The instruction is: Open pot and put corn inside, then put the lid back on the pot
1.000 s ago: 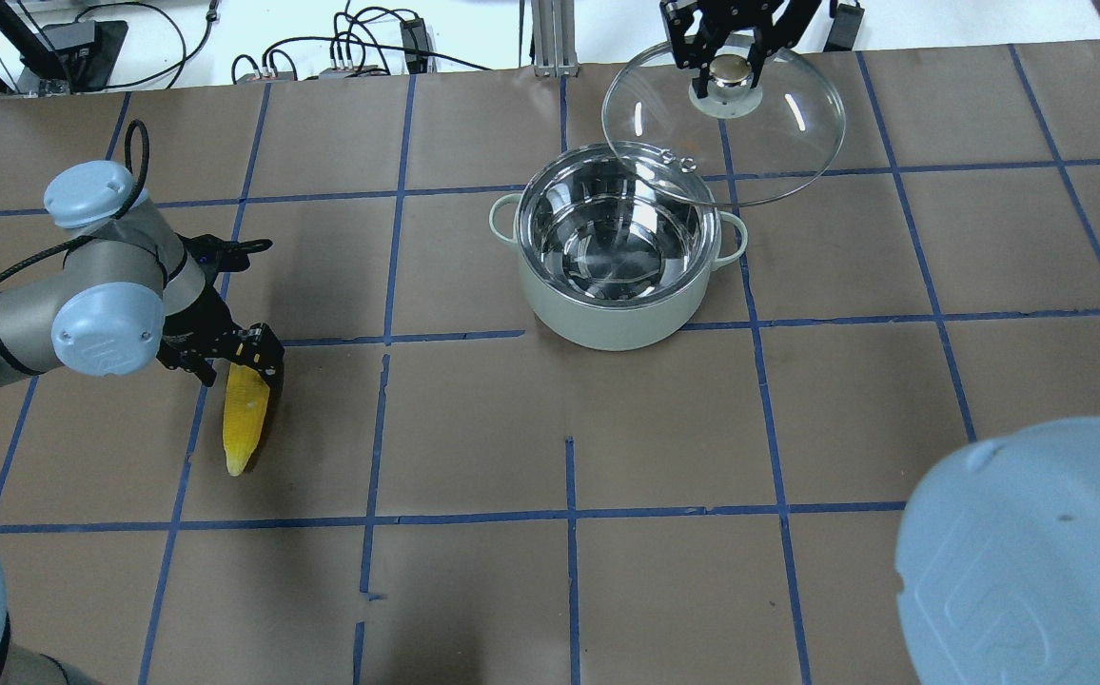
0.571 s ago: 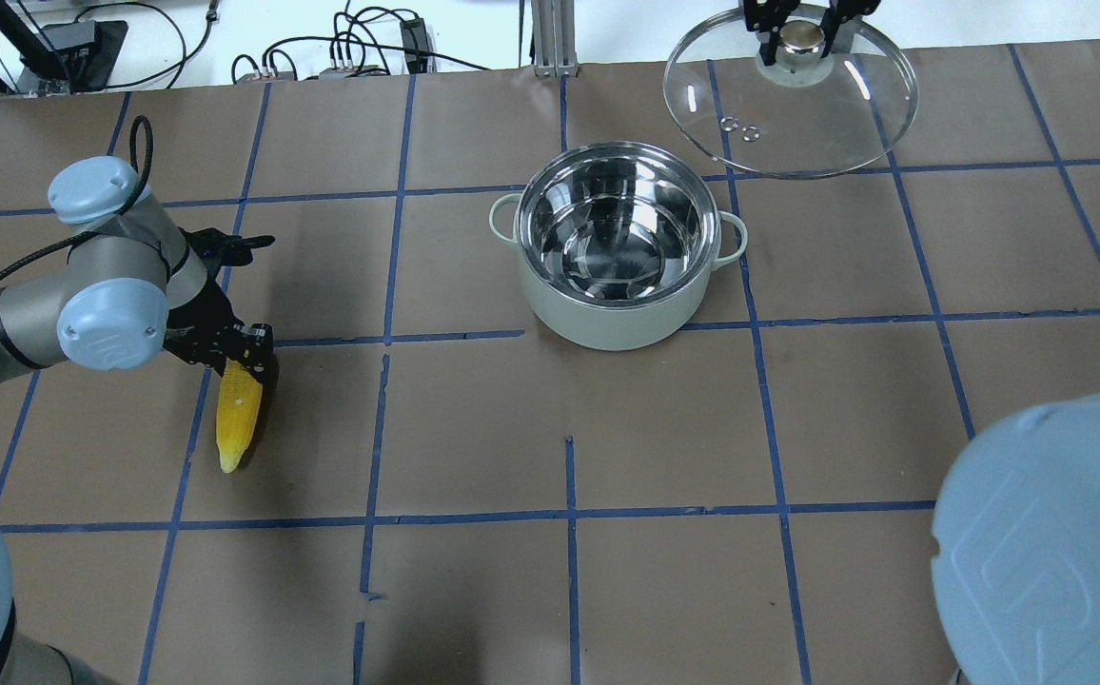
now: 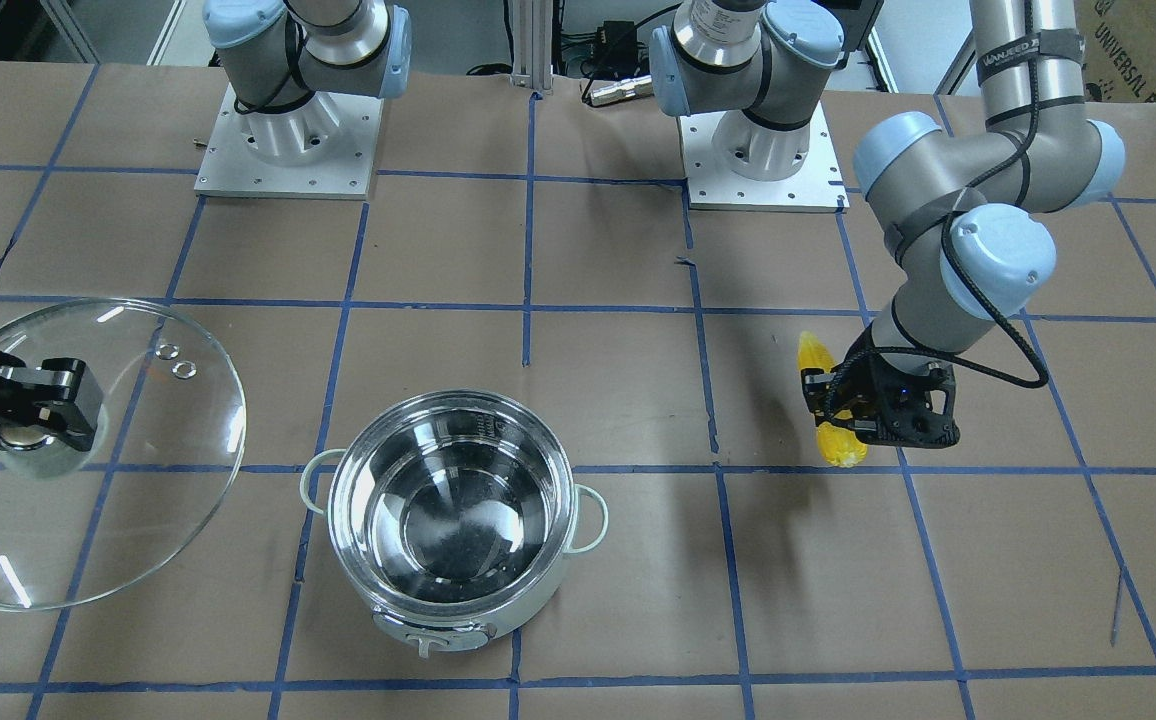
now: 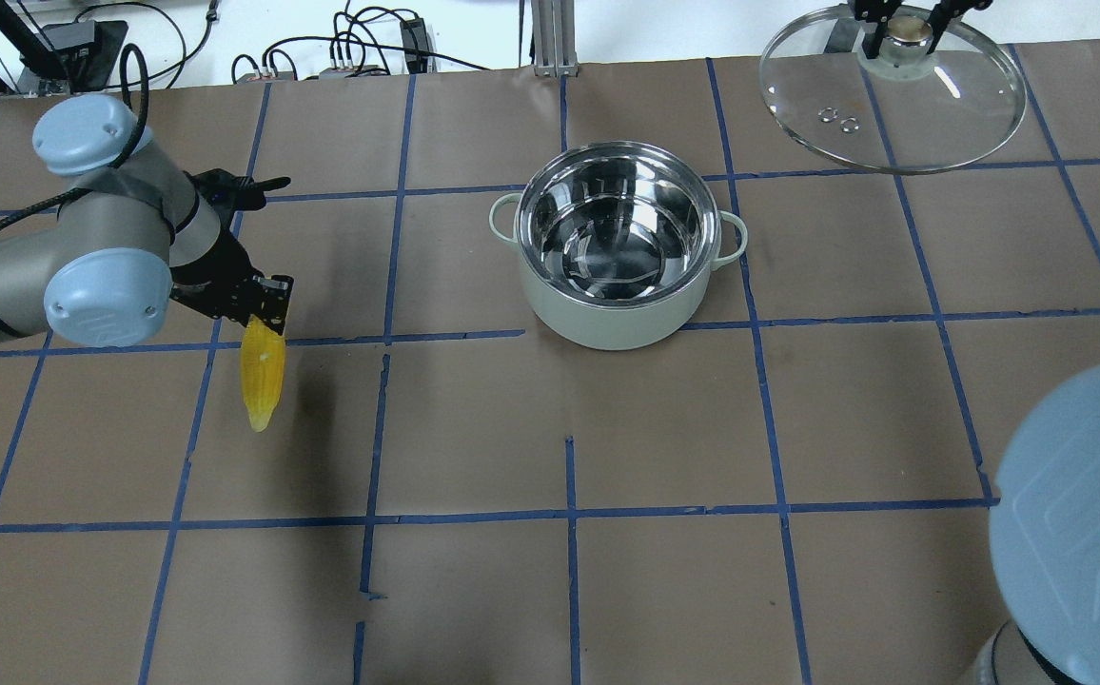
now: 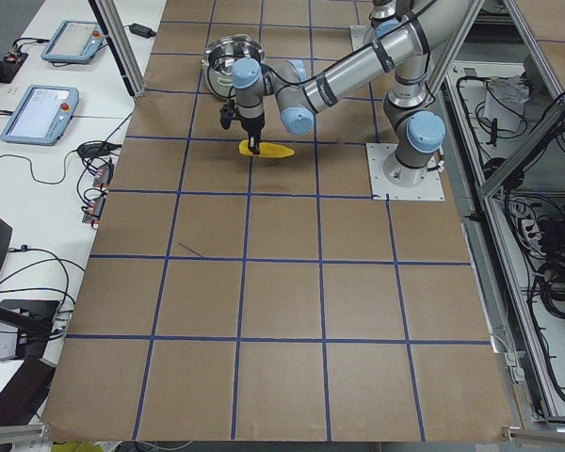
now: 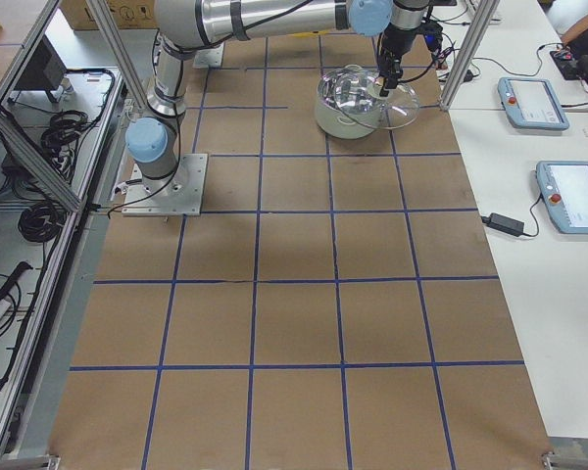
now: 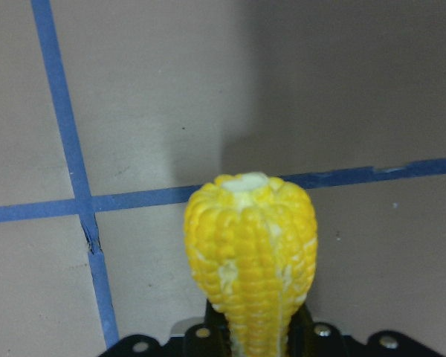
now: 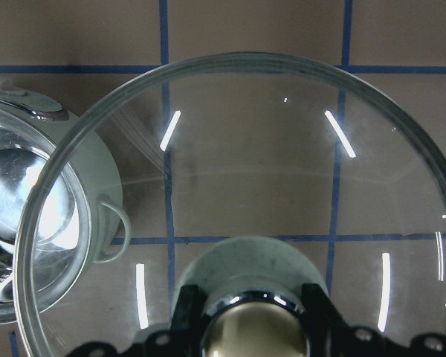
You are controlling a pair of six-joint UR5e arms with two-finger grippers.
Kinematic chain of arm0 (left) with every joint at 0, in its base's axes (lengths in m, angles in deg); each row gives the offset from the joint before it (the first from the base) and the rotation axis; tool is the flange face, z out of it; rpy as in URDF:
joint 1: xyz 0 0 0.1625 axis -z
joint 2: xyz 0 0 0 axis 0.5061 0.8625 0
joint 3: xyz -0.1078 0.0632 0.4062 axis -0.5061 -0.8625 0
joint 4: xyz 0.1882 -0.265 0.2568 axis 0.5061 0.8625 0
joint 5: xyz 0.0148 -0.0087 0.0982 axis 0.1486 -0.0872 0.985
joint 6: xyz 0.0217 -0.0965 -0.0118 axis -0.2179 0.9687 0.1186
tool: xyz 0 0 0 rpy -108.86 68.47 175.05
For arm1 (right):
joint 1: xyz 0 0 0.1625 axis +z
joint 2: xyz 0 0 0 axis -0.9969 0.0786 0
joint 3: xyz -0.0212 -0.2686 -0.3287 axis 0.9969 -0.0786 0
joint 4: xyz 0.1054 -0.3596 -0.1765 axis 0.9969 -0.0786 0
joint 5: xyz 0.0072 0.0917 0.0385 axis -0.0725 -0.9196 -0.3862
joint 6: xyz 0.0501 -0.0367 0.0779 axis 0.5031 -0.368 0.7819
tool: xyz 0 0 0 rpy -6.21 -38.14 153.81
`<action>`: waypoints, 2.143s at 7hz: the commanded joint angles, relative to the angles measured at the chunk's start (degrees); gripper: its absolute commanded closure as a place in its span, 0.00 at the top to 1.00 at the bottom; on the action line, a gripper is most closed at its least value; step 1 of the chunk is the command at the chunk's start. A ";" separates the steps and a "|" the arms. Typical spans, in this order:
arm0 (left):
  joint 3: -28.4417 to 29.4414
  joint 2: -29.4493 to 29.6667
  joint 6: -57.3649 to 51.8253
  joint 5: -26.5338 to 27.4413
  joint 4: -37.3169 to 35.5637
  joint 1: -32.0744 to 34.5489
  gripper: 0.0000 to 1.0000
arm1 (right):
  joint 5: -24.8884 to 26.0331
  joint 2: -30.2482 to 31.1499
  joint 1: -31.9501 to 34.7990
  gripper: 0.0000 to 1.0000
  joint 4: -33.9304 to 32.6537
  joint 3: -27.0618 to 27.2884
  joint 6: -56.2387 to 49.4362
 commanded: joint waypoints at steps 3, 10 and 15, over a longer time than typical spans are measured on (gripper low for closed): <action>21.99 6.24 25.06 -5.05 12.81 15.05 0.02 | 0.75 -0.07 -3.29 0.23 0.62 0.35 -2.42; 45.78 27.44 29.07 -1.48 15.11 31.34 0.75 | 0.14 -0.24 -2.93 0.23 -5.96 0.09 -2.15; 45.08 22.73 21.55 -0.85 18.24 27.41 1.00 | -2.15 -0.51 -2.50 0.23 -9.05 0.17 -2.24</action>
